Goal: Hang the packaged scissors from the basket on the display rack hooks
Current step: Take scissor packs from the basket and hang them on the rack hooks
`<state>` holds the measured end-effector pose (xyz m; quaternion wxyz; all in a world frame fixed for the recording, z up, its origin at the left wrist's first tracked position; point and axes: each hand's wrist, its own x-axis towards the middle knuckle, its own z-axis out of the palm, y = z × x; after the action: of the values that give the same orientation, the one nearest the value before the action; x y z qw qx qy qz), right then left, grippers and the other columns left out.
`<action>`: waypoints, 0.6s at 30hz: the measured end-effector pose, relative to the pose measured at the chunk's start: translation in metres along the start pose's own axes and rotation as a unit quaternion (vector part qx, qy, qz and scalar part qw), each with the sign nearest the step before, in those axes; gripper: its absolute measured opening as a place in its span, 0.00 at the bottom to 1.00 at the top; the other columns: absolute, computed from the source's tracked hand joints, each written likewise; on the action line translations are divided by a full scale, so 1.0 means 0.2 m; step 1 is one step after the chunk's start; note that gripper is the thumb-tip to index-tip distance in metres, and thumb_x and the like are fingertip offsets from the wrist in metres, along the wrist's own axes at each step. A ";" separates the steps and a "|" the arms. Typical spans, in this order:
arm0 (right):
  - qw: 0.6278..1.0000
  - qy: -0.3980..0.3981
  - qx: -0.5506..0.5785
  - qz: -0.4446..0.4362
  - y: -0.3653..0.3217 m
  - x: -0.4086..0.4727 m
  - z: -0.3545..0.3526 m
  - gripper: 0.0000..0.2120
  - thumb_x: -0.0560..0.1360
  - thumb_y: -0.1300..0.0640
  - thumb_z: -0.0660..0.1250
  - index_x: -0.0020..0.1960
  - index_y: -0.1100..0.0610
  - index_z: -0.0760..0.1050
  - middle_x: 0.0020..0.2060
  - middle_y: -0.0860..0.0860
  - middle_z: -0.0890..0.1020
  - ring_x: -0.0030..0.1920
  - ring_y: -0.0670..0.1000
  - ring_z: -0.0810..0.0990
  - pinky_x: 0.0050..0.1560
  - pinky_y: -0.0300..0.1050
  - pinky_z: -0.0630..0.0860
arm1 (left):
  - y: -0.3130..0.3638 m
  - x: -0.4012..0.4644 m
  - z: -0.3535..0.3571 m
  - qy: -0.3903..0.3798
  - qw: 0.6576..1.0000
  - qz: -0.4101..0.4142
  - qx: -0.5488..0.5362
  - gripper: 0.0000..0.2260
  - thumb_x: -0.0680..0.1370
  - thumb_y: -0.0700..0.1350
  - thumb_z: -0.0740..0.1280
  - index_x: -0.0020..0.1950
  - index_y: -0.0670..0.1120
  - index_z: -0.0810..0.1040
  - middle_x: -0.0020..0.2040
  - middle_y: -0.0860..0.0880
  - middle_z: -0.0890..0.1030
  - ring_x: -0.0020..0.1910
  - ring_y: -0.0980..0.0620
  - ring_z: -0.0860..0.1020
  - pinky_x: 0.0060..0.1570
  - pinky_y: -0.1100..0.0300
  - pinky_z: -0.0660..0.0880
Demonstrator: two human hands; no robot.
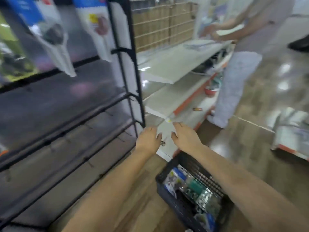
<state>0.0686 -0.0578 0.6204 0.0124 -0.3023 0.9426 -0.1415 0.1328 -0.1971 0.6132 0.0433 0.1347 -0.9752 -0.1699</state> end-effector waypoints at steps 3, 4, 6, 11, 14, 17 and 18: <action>0.996 0.002 0.027 0.085 0.36 -0.13 0.01 0.18 0.79 0.55 0.57 0.67 0.61 0.66 0.59 0.58 0.74 0.57 0.59 0.75 0.55 0.50 0.72 | 0.25 0.05 0.21 -0.050 0.997 0.059 0.000 0.21 0.82 0.50 0.54 0.72 0.42 0.64 0.72 0.42 0.66 0.70 0.44 0.64 0.67 0.55 0.62; 0.993 0.000 0.038 0.111 0.47 -0.18 0.03 0.17 0.79 0.56 0.57 0.65 0.61 0.68 0.58 0.58 0.75 0.56 0.59 0.76 0.54 0.50 0.72 | 0.31 0.07 0.29 -0.062 0.995 0.075 -0.003 0.21 0.82 0.50 0.54 0.73 0.42 0.63 0.73 0.42 0.65 0.71 0.45 0.64 0.68 0.56 0.61; 0.985 -0.020 0.057 0.161 0.68 -0.29 0.09 0.14 0.78 0.57 0.58 0.61 0.62 0.69 0.56 0.58 0.75 0.56 0.60 0.76 0.53 0.50 0.72 | 0.42 0.08 0.45 -0.098 0.991 0.088 -0.010 0.21 0.82 0.50 0.54 0.72 0.42 0.64 0.73 0.43 0.66 0.71 0.46 0.64 0.69 0.56 0.60; 0.951 -0.127 0.093 0.265 1.06 -0.53 0.37 0.17 0.80 0.55 0.56 0.67 0.60 0.66 0.61 0.57 0.73 0.56 0.59 0.75 0.52 0.50 0.74 | 0.53 0.02 0.89 -0.195 0.979 0.061 -0.011 0.19 0.82 0.50 0.54 0.68 0.42 0.69 0.67 0.44 0.72 0.64 0.46 0.71 0.61 0.56 0.64; 0.931 -0.183 0.119 0.292 1.22 -0.64 0.59 0.18 0.81 0.54 0.56 0.68 0.59 0.65 0.61 0.55 0.73 0.57 0.56 0.75 0.50 0.47 0.74 | 0.51 -0.05 1.17 -0.257 0.966 0.015 -0.038 0.16 0.82 0.48 0.55 0.64 0.40 0.72 0.61 0.42 0.75 0.61 0.43 0.72 0.59 0.53 0.67; 0.915 -0.230 0.134 0.303 1.32 -0.74 0.83 0.12 0.81 0.55 0.55 0.61 0.59 0.69 0.55 0.55 0.74 0.50 0.54 0.75 0.46 0.45 0.73 | 0.45 -0.15 1.40 -0.302 0.952 -0.013 -0.044 0.14 0.81 0.46 0.57 0.57 0.38 0.74 0.55 0.41 0.77 0.56 0.42 0.74 0.52 0.54 0.67; 0.909 -0.246 0.137 0.308 1.34 -0.77 0.90 0.11 0.81 0.55 0.55 0.61 0.58 0.68 0.56 0.55 0.74 0.51 0.54 0.75 0.46 0.44 0.72 | 0.43 -0.18 1.46 -0.316 0.948 -0.018 -0.042 0.14 0.80 0.47 0.57 0.56 0.38 0.74 0.55 0.41 0.77 0.55 0.43 0.75 0.52 0.54 0.67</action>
<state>0.0633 0.1920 0.3637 0.3279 -0.0181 0.9273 -0.1797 0.1074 -0.0169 0.3675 -0.2648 0.0900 -0.9282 -0.2453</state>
